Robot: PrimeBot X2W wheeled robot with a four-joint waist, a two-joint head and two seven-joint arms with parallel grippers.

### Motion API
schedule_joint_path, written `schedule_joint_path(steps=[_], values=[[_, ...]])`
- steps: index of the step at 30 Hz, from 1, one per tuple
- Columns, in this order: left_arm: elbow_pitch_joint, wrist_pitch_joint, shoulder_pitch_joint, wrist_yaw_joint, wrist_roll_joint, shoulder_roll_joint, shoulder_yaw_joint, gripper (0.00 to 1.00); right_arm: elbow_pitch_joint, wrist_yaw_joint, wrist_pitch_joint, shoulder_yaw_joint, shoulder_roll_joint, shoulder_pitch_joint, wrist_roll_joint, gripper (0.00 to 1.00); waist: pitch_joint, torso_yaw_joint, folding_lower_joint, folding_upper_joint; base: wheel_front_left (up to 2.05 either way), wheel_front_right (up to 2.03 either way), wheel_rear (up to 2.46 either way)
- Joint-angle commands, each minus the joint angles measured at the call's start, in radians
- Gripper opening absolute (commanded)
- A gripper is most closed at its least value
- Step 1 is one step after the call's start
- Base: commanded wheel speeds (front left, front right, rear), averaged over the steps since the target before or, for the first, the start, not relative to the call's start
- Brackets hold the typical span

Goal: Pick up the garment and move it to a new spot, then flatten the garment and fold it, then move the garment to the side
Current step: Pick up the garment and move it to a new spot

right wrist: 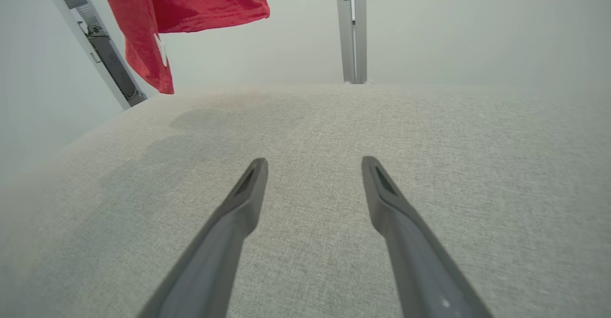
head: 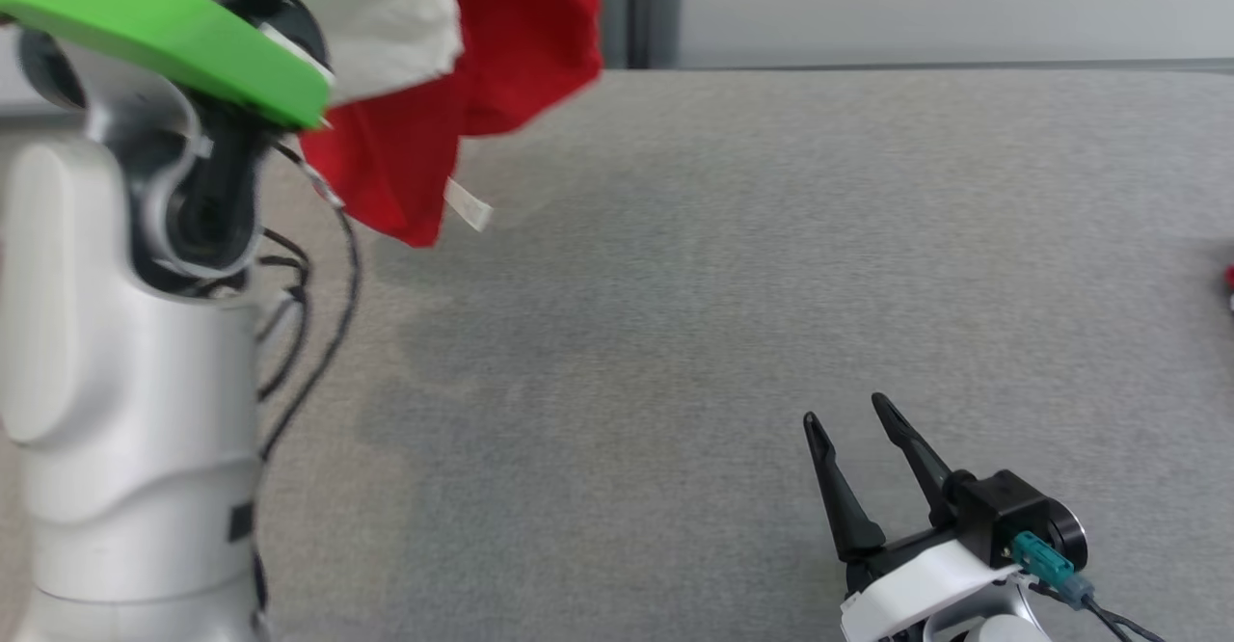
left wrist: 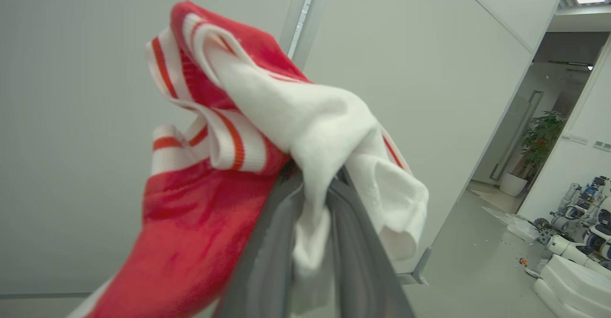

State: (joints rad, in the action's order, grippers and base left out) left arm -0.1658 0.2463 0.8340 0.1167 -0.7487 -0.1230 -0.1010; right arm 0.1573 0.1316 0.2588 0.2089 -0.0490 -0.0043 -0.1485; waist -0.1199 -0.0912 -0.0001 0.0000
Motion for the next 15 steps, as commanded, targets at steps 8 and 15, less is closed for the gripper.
schedule_joint_path(steps=[8,15], values=[[0.026,-0.039,-0.191,-0.043,-0.033,0.062,-0.134,0.0,-0.018,-0.002,0.007,-0.003,-0.003,0.002,-0.02,1.0,0.057,0.239,0.0001,0.0,0.0,0.0,0.0],[-0.231,-0.116,-0.34,-0.077,0.001,0.067,-0.24,0.0,-0.032,-0.002,0.006,-0.009,-0.003,-0.008,-0.034,1.0,0.02,0.363,0.0001,0.0,0.0,0.0,0.0]])
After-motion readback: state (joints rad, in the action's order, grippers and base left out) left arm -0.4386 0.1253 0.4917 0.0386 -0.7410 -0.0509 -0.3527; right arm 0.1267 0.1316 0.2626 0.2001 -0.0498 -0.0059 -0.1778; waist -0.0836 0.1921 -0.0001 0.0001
